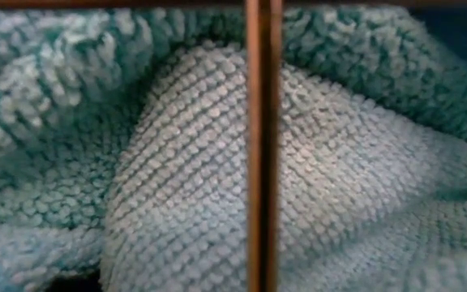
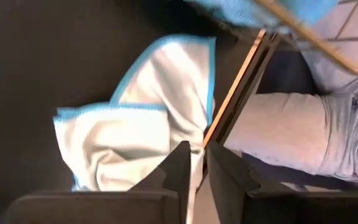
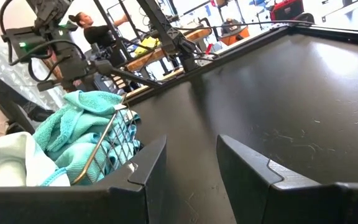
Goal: Sort microfiber towel by color & place in baskets
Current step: Put the light blue towel into the right wire basket
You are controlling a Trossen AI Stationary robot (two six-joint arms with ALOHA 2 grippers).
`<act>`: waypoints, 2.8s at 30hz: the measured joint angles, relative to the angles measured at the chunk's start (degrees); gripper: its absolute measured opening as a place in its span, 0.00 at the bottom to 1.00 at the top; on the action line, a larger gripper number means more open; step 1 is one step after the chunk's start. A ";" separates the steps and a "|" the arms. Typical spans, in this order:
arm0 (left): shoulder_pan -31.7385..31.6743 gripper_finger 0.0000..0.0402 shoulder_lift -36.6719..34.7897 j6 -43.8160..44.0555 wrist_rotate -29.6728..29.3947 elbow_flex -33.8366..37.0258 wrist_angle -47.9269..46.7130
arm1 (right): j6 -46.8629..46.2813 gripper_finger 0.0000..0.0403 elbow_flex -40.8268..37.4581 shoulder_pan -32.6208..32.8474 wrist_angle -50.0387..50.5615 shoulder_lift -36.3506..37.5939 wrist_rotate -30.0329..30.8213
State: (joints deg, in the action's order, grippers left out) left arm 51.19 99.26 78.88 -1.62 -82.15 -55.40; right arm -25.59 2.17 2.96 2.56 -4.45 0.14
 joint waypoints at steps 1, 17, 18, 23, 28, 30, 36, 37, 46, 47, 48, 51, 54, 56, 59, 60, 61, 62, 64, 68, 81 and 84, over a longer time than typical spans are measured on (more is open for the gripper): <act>0.16 0.11 0.00 0.86 0.56 0.24 -0.03 | 0.00 0.33 0.00 0.00 0.01 0.00 0.00; 4.54 0.36 0.00 9.32 2.79 10.54 11.43 | 0.01 0.33 0.00 0.01 0.12 -0.20 -0.08; 4.56 0.37 0.00 9.33 2.79 11.61 12.77 | 0.01 0.33 0.00 0.02 0.11 -0.20 -0.07; 4.67 0.40 0.02 8.83 2.74 16.48 18.63 | 0.01 0.33 0.00 0.02 0.10 -0.22 -0.09; 4.91 0.40 0.02 8.80 2.74 22.30 25.24 | 0.03 0.33 0.00 0.01 0.12 -0.22 -0.07; 4.89 0.40 0.02 8.80 2.74 24.38 28.23 | 0.03 0.33 0.00 0.02 0.12 -0.22 -0.07; 4.89 0.40 -0.35 8.62 2.13 27.41 32.28 | 0.04 0.33 -0.02 0.01 0.12 -0.22 -0.07; 4.91 0.40 -0.33 8.16 1.77 27.56 32.28 | 0.04 0.33 -0.02 0.01 0.12 -0.22 -0.07; 4.91 0.26 -0.15 5.59 -0.73 27.77 32.31 | 0.05 0.33 -0.02 0.00 0.12 -0.22 -0.07; 4.91 0.22 -0.15 5.59 -0.75 27.78 32.11 | 0.07 0.33 -0.02 0.01 0.12 -0.22 -0.07; 4.91 0.18 -0.13 5.59 -0.78 27.79 31.97 | 0.05 0.33 -0.02 0.01 0.12 -0.22 -0.07; 4.87 0.05 -0.09 5.65 -1.07 27.80 31.98 | 0.05 0.33 -0.02 0.01 0.12 -0.22 -0.07; 4.83 0.02 -0.05 6.70 -1.07 27.74 32.07 | 0.06 0.33 -0.02 0.00 0.12 -0.22 -0.07; 4.75 0.02 -0.03 6.72 -1.06 27.25 31.84 | 0.07 0.33 -0.02 0.02 0.10 -0.22 -0.05; 4.49 0.01 0.02 4.67 -1.11 25.45 31.32 | 0.05 0.33 -0.04 0.00 0.10 -0.22 -0.04; 4.38 0.01 0.00 3.21 -1.13 24.60 31.10 | 0.06 0.33 -0.04 0.01 0.08 -0.22 -0.04; 4.24 0.00 -0.16 1.48 -1.28 23.57 30.95 | 0.06 0.33 -0.04 0.00 0.05 -0.22 -0.04; 4.15 0.00 -0.27 -0.59 -1.44 22.47 30.67 | 0.05 0.33 -0.06 0.02 -0.03 -0.22 -0.03; 3.94 0.00 -0.33 -4.46 -2.27 20.09 29.37 | 0.05 0.33 -0.07 0.01 -0.09 -0.22 -0.02; 3.09 0.00 -0.33 -10.55 -6.60 13.90 22.07 | 0.07 0.33 -0.09 0.02 -0.15 -0.22 -0.02; -0.70 0.00 0.94 -38.33 -37.74 -13.64 7.56 | 0.14 0.33 -0.09 0.01 -0.21 -0.22 0.00; -0.91 0.00 3.04 -45.94 -44.07 -19.72 7.43 | 0.14 0.33 -0.09 0.01 -0.23 -0.22 0.02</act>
State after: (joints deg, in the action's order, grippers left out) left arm 50.28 102.30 32.94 -45.69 -101.86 -47.97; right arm -25.45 2.09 2.98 2.33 -4.67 0.16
